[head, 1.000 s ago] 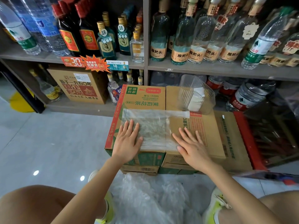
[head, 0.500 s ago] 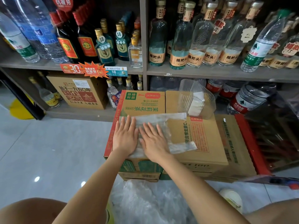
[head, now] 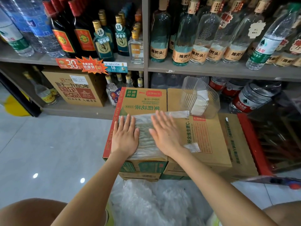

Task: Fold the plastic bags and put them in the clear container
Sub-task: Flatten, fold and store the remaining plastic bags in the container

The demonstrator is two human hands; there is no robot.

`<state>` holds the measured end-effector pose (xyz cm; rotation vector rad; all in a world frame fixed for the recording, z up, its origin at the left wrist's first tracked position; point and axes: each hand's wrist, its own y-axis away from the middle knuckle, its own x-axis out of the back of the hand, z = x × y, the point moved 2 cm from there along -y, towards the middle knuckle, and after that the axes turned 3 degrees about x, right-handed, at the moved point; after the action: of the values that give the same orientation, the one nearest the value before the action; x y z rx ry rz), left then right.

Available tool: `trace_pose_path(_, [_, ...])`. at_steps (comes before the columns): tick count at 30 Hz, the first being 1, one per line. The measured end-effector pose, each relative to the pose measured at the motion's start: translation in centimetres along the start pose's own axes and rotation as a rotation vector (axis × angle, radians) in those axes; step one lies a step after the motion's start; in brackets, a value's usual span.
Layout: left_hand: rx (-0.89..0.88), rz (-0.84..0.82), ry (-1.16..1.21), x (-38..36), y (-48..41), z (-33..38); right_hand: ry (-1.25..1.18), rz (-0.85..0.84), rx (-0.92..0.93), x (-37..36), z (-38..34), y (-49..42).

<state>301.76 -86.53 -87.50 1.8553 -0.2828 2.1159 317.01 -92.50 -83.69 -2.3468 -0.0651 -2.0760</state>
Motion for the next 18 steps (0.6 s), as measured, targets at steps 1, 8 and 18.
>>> trace_pose_path(1, [-0.002, 0.0, -0.002, -0.1, 0.0, 0.0, 0.01, -0.028, 0.055, -0.4, -1.0, -1.0])
trace_pose_path(8, [-0.012, 0.005, 0.02, -0.1, 0.1, -0.2, 0.08, -0.108, -0.086, -2.3, 3.9, -1.8])
trace_pose_path(18, [0.139, -0.005, 1.046, 2.8, 1.2, -2.2, -0.016, 0.082, 0.309, -2.6, 1.8, 7.2])
